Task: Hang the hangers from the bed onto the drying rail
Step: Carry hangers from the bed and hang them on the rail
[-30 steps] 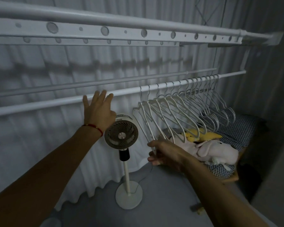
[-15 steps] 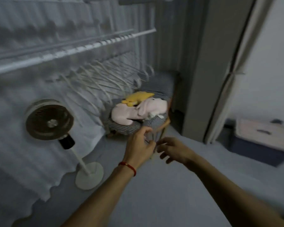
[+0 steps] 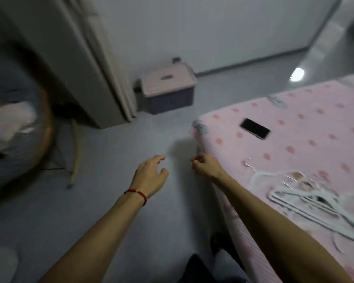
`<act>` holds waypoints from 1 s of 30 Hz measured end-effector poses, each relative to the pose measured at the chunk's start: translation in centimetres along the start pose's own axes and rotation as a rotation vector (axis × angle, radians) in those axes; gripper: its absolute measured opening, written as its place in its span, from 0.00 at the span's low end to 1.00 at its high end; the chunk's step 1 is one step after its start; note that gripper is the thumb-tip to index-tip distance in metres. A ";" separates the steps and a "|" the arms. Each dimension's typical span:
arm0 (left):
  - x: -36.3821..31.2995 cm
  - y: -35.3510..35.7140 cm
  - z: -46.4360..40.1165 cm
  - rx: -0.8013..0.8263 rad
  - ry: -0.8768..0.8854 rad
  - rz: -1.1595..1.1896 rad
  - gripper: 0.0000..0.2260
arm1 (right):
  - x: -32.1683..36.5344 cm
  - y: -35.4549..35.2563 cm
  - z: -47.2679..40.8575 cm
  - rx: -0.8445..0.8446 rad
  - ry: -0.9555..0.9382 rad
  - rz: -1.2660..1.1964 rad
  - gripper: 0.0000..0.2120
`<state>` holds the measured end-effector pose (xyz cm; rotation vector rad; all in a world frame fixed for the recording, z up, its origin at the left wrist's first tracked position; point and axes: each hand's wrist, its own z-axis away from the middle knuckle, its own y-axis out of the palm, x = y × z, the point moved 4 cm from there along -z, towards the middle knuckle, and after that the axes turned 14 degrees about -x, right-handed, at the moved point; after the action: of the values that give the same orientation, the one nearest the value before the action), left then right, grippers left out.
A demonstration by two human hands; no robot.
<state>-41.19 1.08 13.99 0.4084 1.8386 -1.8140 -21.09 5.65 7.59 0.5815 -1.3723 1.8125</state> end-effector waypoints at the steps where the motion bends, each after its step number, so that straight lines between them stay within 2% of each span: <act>1: -3.1 3.4 -0.2 0.063 0.051 -0.005 0.20 | -3.9 -3.1 -0.9 -0.064 0.068 0.006 0.11; 5: -13.8 14.7 0.4 0.324 0.198 0.009 0.21 | -19.1 -12.9 -0.7 -0.288 0.429 0.012 0.13; 9: -20.8 23.7 1.2 0.468 0.298 0.005 0.23 | -32.0 -16.8 1.2 -0.373 0.742 -0.012 0.10; 13: -23.9 30.6 2.9 0.576 0.334 -0.034 0.23 | -42.2 -16.5 2.6 -0.424 1.046 -0.100 0.24; 15: -24.1 33.4 3.8 0.616 0.328 -0.060 0.23 | -45.7 -16.3 2.1 -0.438 1.190 -0.068 0.37; 18: -23.1 36.7 4.7 0.658 0.305 -0.109 0.23 | -48.1 -16.3 0.1 -0.502 1.413 -0.143 0.62; 20: -22.2 38.3 5.0 0.677 0.274 -0.128 0.23 | -48.7 -16.2 -1.9 -0.566 1.494 -0.242 0.69; 23: -21.5 39.8 4.9 0.676 0.239 -0.157 0.23 | -49.7 -15.6 -4.4 -0.635 1.590 -0.312 0.72; 30: -21.8 38.7 4.2 0.660 0.200 -0.167 0.20 | -50.0 -14.5 -1.0 -0.597 1.596 -0.121 0.61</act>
<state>-1.27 2.26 -5.95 0.7072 1.3746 -2.5637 20.34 -6.92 -21.30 -0.9349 -0.5655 1.0249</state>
